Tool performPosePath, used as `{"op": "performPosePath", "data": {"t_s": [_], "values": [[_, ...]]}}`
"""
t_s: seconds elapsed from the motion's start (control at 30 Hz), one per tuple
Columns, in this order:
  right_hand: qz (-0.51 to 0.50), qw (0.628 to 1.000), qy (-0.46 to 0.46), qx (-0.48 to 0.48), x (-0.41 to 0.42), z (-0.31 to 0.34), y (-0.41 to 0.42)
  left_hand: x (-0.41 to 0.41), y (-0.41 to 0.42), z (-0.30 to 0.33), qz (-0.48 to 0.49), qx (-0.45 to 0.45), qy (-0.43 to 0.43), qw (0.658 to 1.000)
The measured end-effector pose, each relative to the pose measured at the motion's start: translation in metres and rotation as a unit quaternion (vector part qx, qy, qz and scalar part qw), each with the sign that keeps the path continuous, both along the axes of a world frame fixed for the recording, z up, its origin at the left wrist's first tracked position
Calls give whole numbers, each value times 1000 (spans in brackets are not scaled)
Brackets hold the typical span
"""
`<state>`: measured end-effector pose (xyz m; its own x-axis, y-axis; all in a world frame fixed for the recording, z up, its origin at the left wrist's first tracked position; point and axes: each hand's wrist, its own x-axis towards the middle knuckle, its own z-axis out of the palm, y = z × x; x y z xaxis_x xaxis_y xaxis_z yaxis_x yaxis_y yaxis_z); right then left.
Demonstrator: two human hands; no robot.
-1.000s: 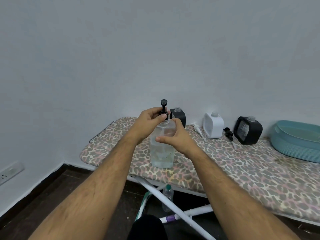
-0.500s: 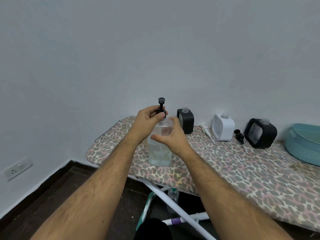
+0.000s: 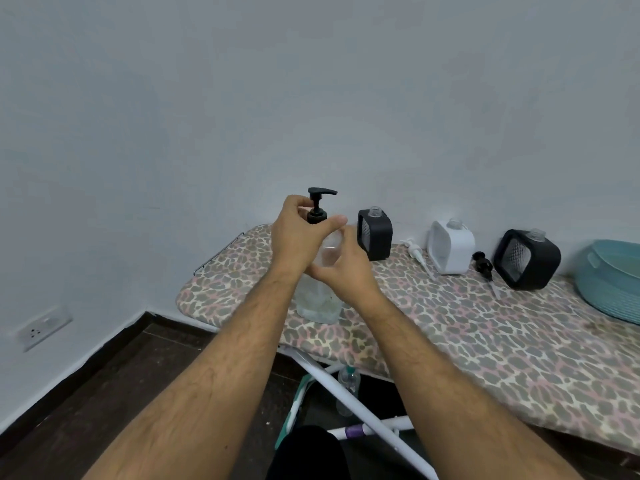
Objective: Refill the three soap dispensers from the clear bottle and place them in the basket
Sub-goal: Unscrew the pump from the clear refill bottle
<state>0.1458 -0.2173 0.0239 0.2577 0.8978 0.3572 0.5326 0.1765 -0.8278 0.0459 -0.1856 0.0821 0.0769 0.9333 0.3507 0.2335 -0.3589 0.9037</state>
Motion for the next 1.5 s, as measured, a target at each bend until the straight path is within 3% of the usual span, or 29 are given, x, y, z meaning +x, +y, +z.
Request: {"op": "performPosePath", "data": {"t_s": [0.13,0.23,0.37,0.47,0.67,0.8,0.87,0.97,1.1,1.5], "values": [[52,997,22,-43,18,4,1,-13,1,5,-167,-30,1,986],[76,995,37,-52,23,4,3,-24,4,0,-201,-36,-23,979],[84,994,37,-60,24,2,6,-28,6,-1,-140,-16,-60,988],[80,995,27,-60,22,2,5,-16,7,2,-76,16,-12,997],[69,997,14,-41,22,-2,2,0,-3,6,-129,7,30,991],[67,997,18,-41,22,-1,2,-18,-4,4,-166,-31,-42,985],[69,997,25,-35,22,-1,1,-29,-3,1,-140,-26,-58,988],[71,997,29,-33,22,-2,1,-36,2,-2,-104,-11,-67,992],[68,997,21,-38,21,-3,2,-26,5,-3,-148,-26,-35,988],[79,996,33,-34,21,0,1,-22,0,46,-110,36,-166,979]]}}
